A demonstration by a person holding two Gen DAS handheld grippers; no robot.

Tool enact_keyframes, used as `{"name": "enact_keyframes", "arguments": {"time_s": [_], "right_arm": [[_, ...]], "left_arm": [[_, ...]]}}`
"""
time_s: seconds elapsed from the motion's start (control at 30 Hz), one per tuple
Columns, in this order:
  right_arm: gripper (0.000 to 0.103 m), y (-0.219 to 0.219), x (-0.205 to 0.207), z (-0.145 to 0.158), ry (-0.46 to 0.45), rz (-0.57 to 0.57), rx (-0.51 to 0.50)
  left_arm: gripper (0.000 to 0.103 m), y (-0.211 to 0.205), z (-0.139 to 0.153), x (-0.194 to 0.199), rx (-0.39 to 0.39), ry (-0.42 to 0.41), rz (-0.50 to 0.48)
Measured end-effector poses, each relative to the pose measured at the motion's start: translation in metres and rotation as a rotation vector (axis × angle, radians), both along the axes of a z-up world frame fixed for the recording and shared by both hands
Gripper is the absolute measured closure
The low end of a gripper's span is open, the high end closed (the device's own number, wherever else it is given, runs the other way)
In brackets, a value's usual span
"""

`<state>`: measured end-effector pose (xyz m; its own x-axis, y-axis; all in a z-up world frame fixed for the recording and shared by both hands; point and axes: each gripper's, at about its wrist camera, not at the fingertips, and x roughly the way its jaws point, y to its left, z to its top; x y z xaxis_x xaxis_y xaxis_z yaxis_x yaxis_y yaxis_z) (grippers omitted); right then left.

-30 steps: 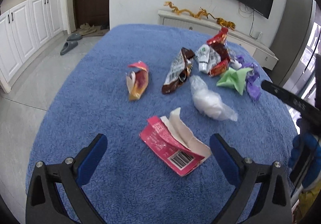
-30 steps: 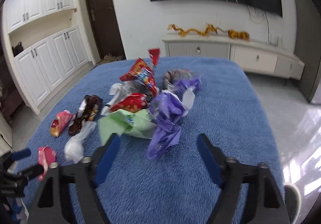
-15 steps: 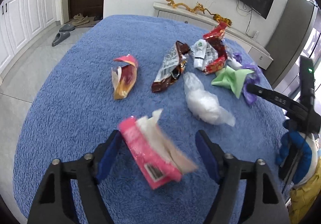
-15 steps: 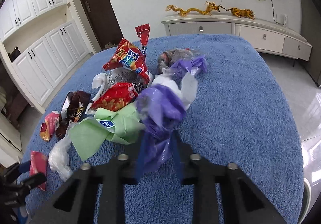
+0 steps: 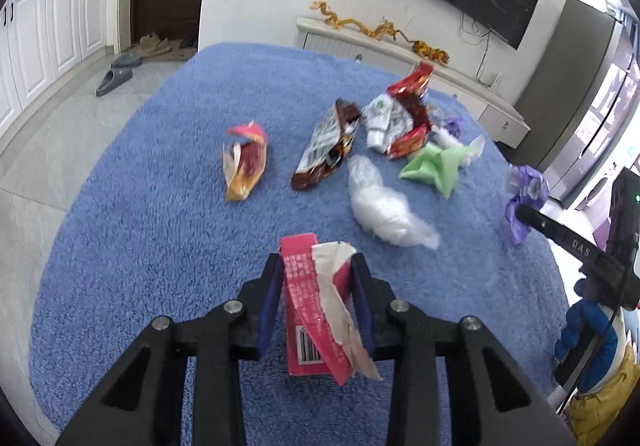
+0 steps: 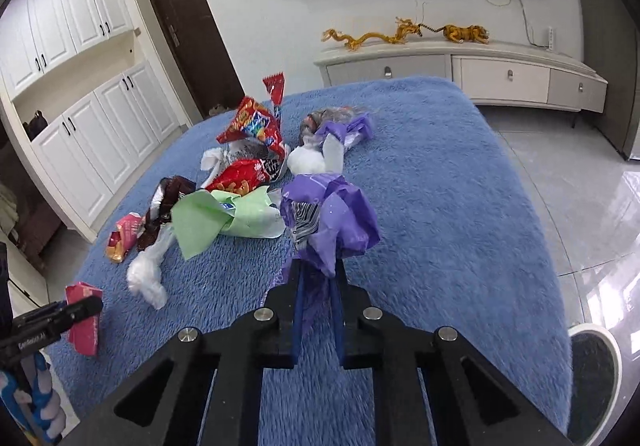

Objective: Collect trash
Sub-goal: 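Carry both items over the white bin and open both tools to drop them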

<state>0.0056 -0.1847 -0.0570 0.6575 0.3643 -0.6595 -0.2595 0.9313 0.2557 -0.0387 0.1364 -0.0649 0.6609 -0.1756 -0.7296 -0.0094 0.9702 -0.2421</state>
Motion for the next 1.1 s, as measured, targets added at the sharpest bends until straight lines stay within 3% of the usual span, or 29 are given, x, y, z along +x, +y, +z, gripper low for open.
{"name": "enact_keyframes", "arguments": {"time_s": [0.23,0.47,0.67,0.8,1.07,1.1], "right_arm": [[0.091,-0.040,-0.030,0.031,-0.084,-0.080,0.026],[0.091,-0.119,-0.067,0.037,-0.134,-0.268,-0.007],[0.091,-0.207,-0.095,0.003,-0.057,-0.481,-0.009],[0.091,-0.258,-0.108,-0.033,0.034,-0.606,0.027],[0.088,-0.308,-0.122,-0.091,0.167,-0.715,0.085],[0.087,-0.312,-0.125,-0.098,0.184,-0.727,0.086]], "left_arm": [[0.071,-0.027,0.030,0.006,-0.028,-0.043,-0.075],[0.071,-0.120,0.062,0.035,-0.062,-0.073,-0.279],[0.071,-0.250,0.068,0.059,-0.041,-0.068,-0.512],[0.070,-0.338,0.053,0.068,-0.046,-0.003,-0.635],[0.067,-0.475,0.019,0.077,-0.034,0.107,-0.793],[0.058,-0.483,0.017,0.077,-0.047,0.122,-0.806]]}}
